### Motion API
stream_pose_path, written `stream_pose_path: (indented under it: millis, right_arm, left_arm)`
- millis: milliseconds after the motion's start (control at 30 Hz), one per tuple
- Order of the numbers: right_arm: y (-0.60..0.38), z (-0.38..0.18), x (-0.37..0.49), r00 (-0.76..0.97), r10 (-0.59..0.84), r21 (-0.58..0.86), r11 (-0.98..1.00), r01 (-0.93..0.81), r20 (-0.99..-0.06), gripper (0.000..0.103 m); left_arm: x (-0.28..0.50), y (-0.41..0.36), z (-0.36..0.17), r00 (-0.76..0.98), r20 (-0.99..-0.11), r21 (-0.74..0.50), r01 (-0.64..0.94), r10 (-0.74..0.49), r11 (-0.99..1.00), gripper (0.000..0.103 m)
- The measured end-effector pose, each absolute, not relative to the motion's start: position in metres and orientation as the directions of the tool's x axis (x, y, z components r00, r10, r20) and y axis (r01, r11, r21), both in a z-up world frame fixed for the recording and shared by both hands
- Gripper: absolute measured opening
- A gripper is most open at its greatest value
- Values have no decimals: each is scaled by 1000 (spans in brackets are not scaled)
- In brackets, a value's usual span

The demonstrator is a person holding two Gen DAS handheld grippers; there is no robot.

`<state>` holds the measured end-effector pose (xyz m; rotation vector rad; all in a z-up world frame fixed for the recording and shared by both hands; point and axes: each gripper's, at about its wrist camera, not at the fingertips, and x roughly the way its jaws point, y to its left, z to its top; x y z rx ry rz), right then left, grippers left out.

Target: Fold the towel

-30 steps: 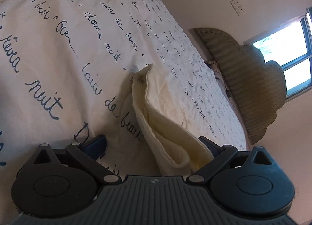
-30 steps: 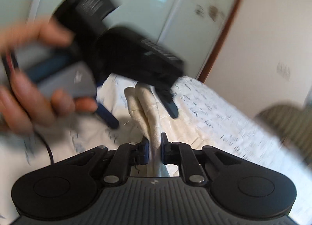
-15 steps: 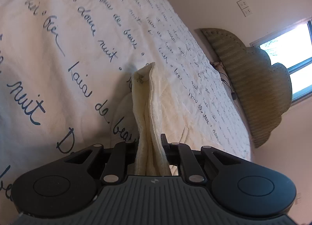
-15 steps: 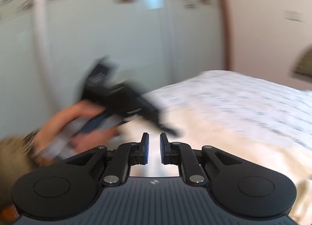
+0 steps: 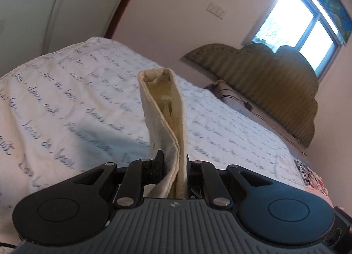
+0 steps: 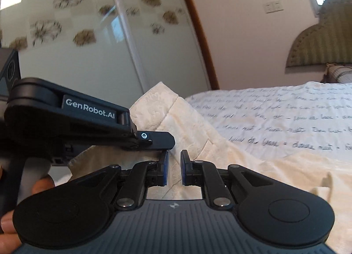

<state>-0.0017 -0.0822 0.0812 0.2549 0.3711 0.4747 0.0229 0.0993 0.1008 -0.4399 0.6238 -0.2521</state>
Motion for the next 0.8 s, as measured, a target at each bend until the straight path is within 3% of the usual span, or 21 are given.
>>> stream_pose_path:
  millis: [333, 800]
  right_arm:
    - [-215, 83, -24, 919, 348, 503, 837, -215, -187, 11]
    - [-363, 30, -57, 951, 120, 647, 757, 98, -285, 11]
  left_arm:
    - [21, -37, 116, 709, -489, -428, 313, -508, 848, 20]
    - [45, -203, 55, 553, -576, -432, 420, -603, 798, 22]
